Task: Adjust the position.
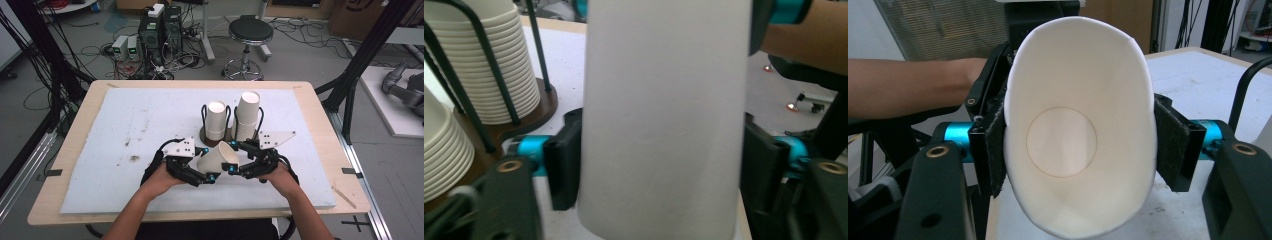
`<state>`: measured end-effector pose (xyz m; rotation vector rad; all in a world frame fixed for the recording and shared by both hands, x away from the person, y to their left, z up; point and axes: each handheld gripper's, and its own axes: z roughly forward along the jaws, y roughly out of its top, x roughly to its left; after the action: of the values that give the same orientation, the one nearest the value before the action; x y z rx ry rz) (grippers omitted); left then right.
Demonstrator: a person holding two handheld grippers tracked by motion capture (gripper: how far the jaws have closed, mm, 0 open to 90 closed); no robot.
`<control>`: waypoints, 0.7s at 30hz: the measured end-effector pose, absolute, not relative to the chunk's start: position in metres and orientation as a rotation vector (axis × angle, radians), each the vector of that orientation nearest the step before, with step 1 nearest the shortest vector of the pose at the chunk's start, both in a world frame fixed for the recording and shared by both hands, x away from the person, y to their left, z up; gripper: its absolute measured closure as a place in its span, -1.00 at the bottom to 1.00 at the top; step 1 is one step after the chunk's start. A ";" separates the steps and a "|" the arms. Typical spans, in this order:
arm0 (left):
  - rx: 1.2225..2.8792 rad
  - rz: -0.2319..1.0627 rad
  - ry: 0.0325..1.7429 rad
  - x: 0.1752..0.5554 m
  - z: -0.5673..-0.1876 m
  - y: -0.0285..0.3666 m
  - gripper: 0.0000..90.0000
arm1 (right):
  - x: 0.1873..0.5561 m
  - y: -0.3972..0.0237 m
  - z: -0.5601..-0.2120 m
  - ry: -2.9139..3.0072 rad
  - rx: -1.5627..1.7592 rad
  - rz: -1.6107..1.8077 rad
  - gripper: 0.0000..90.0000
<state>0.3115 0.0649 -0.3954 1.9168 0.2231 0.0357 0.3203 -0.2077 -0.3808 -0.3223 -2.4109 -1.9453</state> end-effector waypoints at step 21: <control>1.744 -0.006 0.247 0.312 -0.397 0.069 -0.23 | 0.320 -0.211 -0.379 -2.252 -0.392 -2.062 -0.38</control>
<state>0.3118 0.0688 -0.3967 1.7440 0.2473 -0.0055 0.3203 -0.2111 -0.3791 -0.3923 -2.2524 -2.0622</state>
